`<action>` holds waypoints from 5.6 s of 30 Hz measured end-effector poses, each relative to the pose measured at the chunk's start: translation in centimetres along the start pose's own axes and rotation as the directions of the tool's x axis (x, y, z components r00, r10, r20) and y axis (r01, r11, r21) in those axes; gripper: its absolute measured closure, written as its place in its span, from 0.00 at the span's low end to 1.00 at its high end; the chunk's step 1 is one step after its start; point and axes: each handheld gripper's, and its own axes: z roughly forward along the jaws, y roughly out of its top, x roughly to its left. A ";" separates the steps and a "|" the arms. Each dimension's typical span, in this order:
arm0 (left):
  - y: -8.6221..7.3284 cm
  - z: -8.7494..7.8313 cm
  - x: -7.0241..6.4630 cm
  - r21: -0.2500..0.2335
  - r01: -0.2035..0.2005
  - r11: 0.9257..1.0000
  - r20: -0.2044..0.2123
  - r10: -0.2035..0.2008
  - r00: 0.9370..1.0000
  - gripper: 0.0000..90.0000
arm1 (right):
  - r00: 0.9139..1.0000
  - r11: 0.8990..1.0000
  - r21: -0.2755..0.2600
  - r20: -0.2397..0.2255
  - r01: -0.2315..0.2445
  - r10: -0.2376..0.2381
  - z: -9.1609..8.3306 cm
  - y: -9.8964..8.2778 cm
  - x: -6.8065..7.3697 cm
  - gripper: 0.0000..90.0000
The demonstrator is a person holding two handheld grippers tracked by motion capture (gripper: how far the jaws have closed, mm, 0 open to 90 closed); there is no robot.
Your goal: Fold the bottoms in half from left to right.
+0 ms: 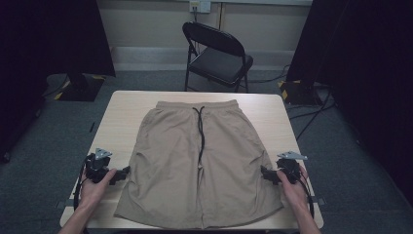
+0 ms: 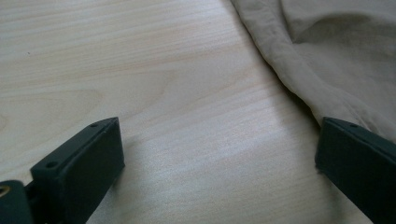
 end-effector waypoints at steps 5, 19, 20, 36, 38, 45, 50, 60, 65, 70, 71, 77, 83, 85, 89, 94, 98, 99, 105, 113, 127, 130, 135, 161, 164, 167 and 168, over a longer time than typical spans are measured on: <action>0.0 -0.5 0.4 -0.007 0.011 1.000 -0.001 -0.011 1.000 0.18 | 1.000 1.000 0.019 0.007 -0.005 0.005 -0.2 0.1 0.1 0.12; 1.8 -2.0 -1.3 0.000 -0.033 0.999 0.083 0.033 0.996 0.24 | 0.999 0.997 -0.068 -0.028 0.029 -0.031 -2.1 1.5 1.3 0.16; 2.0 -2.1 -1.8 0.006 -0.051 0.999 0.098 0.050 0.994 0.24 | 0.999 0.996 -0.084 -0.033 0.033 -0.036 -2.3 1.8 1.6 0.17; 7.6 0.1 -5.0 -0.064 -0.129 0.990 0.164 0.138 0.977 0.29 | 0.966 0.977 -0.146 -0.185 0.153 -0.179 -0.5 7.3 9.0 0.18; 8.5 1.8 -4.6 -0.063 -0.093 0.994 0.175 0.102 0.979 0.29 | 0.959 0.976 -0.140 -0.208 0.166 -0.193 0.3 7.9 10.3 0.18; 7.8 4.4 -4.4 0.014 -0.145 0.989 0.196 0.139 0.971 0.26 | 0.946 0.978 -0.092 -0.251 0.187 -0.205 3.6 8.3 13.2 0.19; 7.0 5.2 -4.1 0.052 -0.155 0.986 0.182 0.144 0.973 0.26 | 0.942 0.973 -0.042 -0.245 0.226 -0.229 6.2 7.3 14.7 0.20; 6.5 5.6 -4.8 0.010 -0.156 0.988 0.166 0.152 0.974 0.21 | 0.950 0.976 -0.035 -0.224 0.216 -0.218 7.0 6.5 13.1 0.20; 6.5 5.6 -5.5 -0.001 -0.176 0.984 0.183 0.173 0.968 0.20 | 0.955 0.978 -0.032 -0.212 0.205 -0.207 6.9 6.4 12.1 0.20; 6.4 5.9 -6.1 -0.028 -0.173 0.985 0.189 0.175 0.966 0.19 | 0.966 0.983 -0.028 -0.186 0.180 -0.182 6.4 6.0 10.2 0.20; 6.4 6.0 -6.4 -0.030 -0.168 0.985 0.189 0.171 0.967 0.19 | 0.966 0.983 -0.029 -0.182 0.179 -0.181 6.3 5.8 10.0 0.20; 6.4 5.7 -7.9 -0.011 -0.207 0.978 0.213 0.205 0.955 0.19 | 0.970 0.985 -0.021 -0.172 0.169 -0.170 5.6 5.3 9.3 0.20; 6.4 5.1 -8.6 0.021 -0.204 0.979 0.218 0.195 0.956 0.26 | 0.972 0.985 0.011 -0.168 0.170 -0.166 4.9 5.0 8.5 0.20; 6.5 4.9 -7.7 0.017 -0.163 0.986 0.255 0.154 0.955 0.28 | 0.974 0.985 0.032 -0.160 0.168 -0.161 4.8 5.2 8.6 0.20; 6.4 4.3 -6.4 0.024 -0.138 0.990 0.263 0.127 0.956 0.29 | 0.971 0.987 0.054 -0.197 0.151 -0.138 4.5 5.4 8.8 0.19; 6.3 3.6 -4.9 0.021 -0.089 0.996 0.263 0.080 0.962 0.30 | 0.956 0.985 -0.062 -0.238 0.162 -0.172 1.5 6.3 11.2 0.24; 6.2 3.5 -5.0 0.030 -0.111 0.993 0.266 0.099 0.959 0.33 | 0.917 0.973 -0.108 -0.328 0.202 -0.227 -0.7 6.8 14.9 0.28; 6.3 3.5 -5.1 0.025 -0.103 0.994 0.269 0.093 0.959 0.33 | 0.906 0.969 -0.124 -0.345 0.214 -0.245 -1.1 6.8 16.1 0.29; 6.2 4.1 -5.7 0.041 -0.125 0.991 0.288 0.109 0.952 0.34 | 0.804 0.949 -0.129 -0.506 0.287 -0.312 -1.1 6.6 23.4 0.35; 6.1 4.0 -5.5 0.043 -0.147 0.988 0.305 0.127 0.944 0.39 | 0.687 0.927 -0.124 -0.638 0.354 -0.348 -0.3 6.7 30.4 0.41; 5.9 3.7 -5.7 0.051 -0.174 0.983 0.305 0.150 0.940 0.41 | 0.582 0.874 -0.130 -0.699 0.468 -0.415 1.2 4.5 37.2 0.49; 5.9 3.7 -5.7 0.051 -0.165 0.985 0.310 0.142 0.940 0.41 | 0.580 0.870 -0.133 -0.696 0.475 -0.423 1.7 4.5 38.1 0.46; 5.9 3.7 -5.6 0.051 -0.170 0.984 0.315 0.146 0.938 0.40 | 0.603 0.880 -0.104 -0.691 0.463 -0.398 2.6 4.1 38.7 0.37; 6.0 3.9 -5.6 0.046 -0.153 0.987 0.329 0.130 0.935 0.35 | 0.628 0.827 -0.167 -0.576 0.537 -0.524 1.9 2.3 40.8 0.36; 6.0 3.9 -5.6 0.045 -0.152 0.987 0.330 0.129 0.935 0.35 | 0.620 0.820 -0.162 -0.579 0.549 -0.530 1.9 2.5 40.6 0.42; 6.0 3.9 -5.5 0.044 -0.154 0.987 0.330 0.131 0.935 0.35 | 0.618 0.820 -0.160 -0.582 0.550 -0.528 1.9 2.7 40.2 0.53; 6.0 4.0 -5.5 0.043 -0.154 0.987 0.328 0.132 0.935 0.35 | 0.625 0.826 -0.161 -0.580 0.540 -0.522 2.0 2.8 39.9 0.61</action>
